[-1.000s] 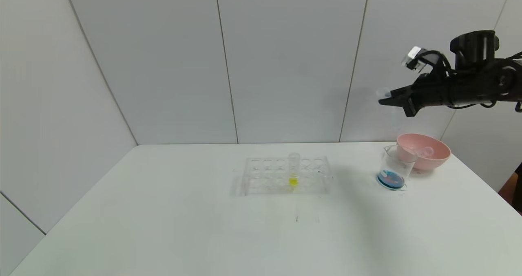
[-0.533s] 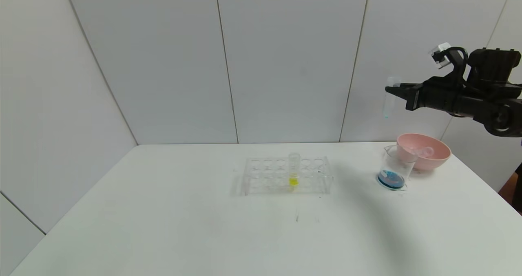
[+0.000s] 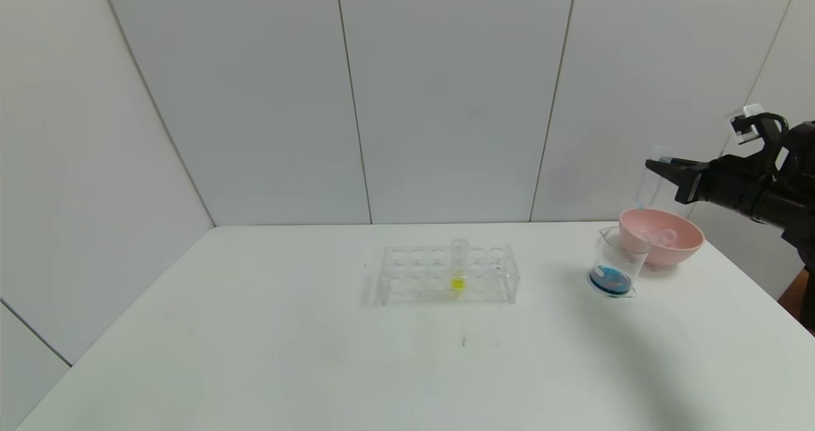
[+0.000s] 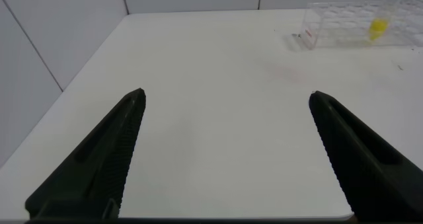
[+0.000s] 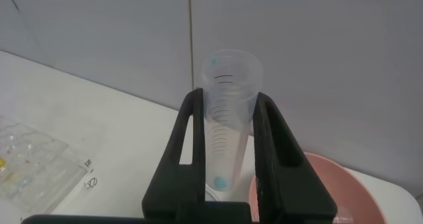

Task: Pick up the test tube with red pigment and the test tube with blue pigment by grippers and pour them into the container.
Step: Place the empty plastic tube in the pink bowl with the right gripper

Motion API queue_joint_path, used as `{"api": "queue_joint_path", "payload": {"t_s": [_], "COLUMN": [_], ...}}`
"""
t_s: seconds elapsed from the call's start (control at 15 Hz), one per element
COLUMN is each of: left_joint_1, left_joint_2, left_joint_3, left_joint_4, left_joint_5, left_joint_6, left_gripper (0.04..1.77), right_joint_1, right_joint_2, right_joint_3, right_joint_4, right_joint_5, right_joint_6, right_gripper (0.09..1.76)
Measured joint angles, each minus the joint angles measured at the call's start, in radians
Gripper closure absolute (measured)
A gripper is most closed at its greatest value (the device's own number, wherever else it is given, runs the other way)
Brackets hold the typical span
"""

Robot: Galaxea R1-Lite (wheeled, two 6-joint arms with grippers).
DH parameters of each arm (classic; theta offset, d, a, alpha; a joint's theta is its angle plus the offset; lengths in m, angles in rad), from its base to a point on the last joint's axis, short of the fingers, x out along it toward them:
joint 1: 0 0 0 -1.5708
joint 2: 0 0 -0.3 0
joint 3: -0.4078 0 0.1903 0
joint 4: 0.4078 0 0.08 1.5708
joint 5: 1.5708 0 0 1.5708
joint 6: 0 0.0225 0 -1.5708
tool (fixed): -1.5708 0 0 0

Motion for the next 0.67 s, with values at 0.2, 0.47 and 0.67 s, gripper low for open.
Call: {"api": "queue_joint_path", "payload": {"t_s": [0.2,0.47,0.67], "left_joint_1": [0.0,0.0,0.0], "left_joint_2": [0.0,0.0,0.0], "left_joint_3": [0.0,0.0,0.0], "left_joint_4": [0.0,0.0,0.0], "left_joint_5": [0.0,0.0,0.0], "left_joint_6": [0.0,0.0,0.0], "left_gripper": [0.05,0.05,0.05], "right_joint_1": [-0.006,-0.022,-0.06], "right_joint_2": [-0.023,-0.013,0.04], "right_joint_3": [0.056,0.055,0.024], "right_joint_4": [-0.015,-0.053,-0.076], "right_joint_5": [0.003,-0.002,-0.003], "right_joint_6": [0.037,0.047,0.047], "right_gripper": [1.36,1.36,1.36]}}
